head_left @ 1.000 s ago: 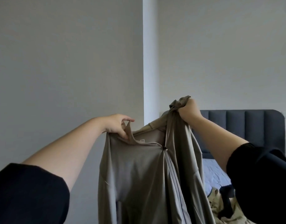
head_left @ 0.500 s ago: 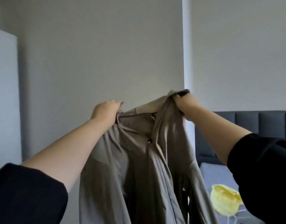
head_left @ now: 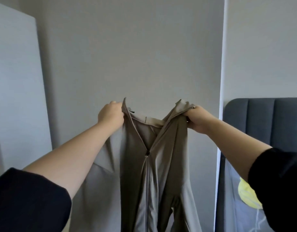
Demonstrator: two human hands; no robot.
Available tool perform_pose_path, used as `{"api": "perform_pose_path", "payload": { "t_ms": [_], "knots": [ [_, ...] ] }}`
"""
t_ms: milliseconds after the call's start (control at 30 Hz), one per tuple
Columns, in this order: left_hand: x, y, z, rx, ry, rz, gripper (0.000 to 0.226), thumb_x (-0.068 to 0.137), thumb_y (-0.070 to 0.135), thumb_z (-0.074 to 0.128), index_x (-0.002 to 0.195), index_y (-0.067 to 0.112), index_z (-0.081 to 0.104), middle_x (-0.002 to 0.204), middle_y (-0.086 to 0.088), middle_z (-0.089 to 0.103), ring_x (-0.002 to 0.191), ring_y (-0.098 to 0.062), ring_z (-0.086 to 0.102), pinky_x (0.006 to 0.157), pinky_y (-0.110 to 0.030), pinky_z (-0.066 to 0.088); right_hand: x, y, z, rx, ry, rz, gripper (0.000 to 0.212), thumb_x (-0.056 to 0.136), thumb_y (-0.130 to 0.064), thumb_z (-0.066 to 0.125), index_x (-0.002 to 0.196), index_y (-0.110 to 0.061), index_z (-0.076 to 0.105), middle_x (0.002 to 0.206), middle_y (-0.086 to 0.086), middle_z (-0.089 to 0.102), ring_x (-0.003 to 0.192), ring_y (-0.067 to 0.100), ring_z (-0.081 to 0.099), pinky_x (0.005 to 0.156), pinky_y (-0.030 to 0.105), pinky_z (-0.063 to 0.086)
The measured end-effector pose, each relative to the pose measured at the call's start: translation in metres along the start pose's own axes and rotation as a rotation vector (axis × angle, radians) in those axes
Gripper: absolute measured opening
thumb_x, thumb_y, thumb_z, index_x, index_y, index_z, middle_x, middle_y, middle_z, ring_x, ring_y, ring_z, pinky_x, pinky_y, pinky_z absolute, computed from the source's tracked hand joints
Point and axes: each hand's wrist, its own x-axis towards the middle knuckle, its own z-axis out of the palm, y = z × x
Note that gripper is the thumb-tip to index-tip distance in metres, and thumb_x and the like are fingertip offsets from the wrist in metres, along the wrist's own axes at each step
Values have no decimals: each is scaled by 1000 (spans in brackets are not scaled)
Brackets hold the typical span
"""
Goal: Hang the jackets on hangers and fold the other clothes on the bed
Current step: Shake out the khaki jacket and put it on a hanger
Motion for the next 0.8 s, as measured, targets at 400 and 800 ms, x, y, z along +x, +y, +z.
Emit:
{"api": "perform_pose_path", "payload": {
  "t_ms": [400, 800],
  "knots": [
    [-1, -1, 27, -475, -19, -238, 10, 90, 5, 43, 88, 4, 52, 102, -24, 60, 86, -32, 51, 68, -29, 32, -9, 27, 3, 360, -151, 294, 43, 98, -32, 40, 86, -3, 71, 79, 12, 71, 71, 23, 68, 65, 31, 53],
    [-2, 7, 25, -660, 158, -287, 20, 89, 5, 45, 103, 0, 59, 104, -15, 63, 97, -31, 57, 75, -29, 39, -20, 56, 46, -726, -37, 73, 46, 96, -43, 49, 130, -12, 52, 128, 8, 58, 113, 24, 55, 88, 28, 40]
  ]
}}
